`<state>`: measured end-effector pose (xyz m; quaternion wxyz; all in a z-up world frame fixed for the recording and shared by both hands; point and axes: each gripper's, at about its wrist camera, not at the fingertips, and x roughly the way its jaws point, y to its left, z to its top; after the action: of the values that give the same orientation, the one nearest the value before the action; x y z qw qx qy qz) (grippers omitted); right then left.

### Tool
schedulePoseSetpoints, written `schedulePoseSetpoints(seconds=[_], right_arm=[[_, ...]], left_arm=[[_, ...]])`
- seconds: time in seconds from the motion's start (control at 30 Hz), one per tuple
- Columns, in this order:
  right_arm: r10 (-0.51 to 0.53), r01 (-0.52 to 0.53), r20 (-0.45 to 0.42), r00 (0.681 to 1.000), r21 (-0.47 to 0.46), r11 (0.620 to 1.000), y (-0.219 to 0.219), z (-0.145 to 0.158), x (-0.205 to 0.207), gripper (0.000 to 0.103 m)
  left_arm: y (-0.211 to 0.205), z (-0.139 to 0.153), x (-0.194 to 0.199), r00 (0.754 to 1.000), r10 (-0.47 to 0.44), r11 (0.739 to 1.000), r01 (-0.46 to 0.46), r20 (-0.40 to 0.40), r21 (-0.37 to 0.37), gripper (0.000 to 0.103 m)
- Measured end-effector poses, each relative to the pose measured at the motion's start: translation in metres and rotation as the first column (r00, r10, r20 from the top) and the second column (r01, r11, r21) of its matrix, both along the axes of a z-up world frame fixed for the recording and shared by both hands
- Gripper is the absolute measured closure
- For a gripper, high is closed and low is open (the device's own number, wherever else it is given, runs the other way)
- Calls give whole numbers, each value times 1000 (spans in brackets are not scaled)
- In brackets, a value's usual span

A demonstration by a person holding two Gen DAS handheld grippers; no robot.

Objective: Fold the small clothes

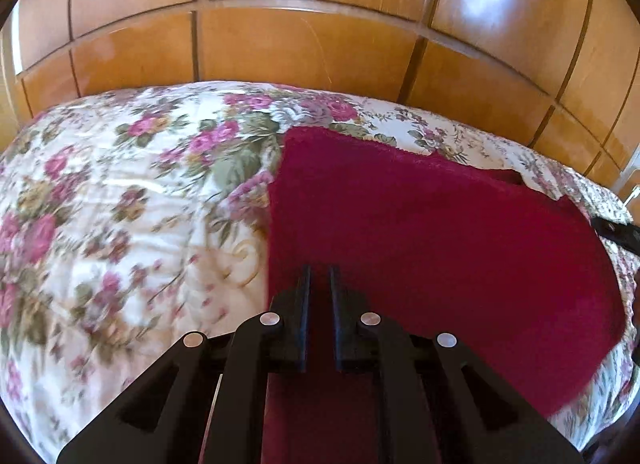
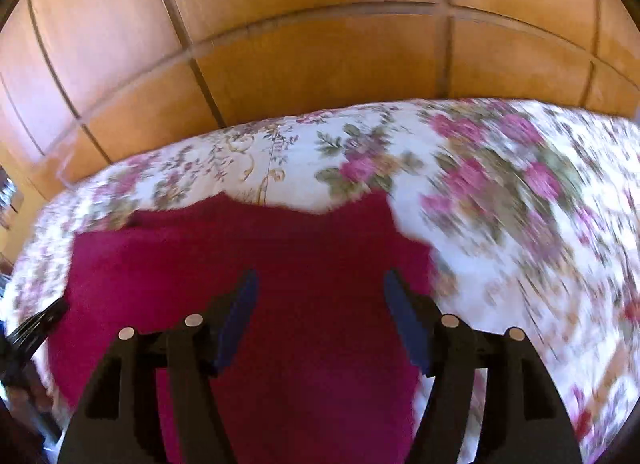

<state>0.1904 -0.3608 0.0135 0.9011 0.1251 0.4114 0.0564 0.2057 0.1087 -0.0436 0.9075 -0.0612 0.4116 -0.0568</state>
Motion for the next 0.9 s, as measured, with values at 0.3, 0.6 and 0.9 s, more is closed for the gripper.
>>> schedulePoseSetpoints(seconds=[0.3, 0.6, 0.9], right_arm=[[0, 26, -128, 992, 202, 979, -49, -48, -123, 38], [11, 17, -124, 992, 224, 975, -35, -57, -131, 89], [74, -63, -83, 994, 137, 989, -37, -18, -176, 92]], left_arm=[[41, -6, -75, 998, 38, 974, -46, -42, -220, 46], [30, -14, -85, 999, -24, 977, 15, -42, -210, 96], [49, -3, -126, 994, -89, 978, 76, -59, -194, 98]])
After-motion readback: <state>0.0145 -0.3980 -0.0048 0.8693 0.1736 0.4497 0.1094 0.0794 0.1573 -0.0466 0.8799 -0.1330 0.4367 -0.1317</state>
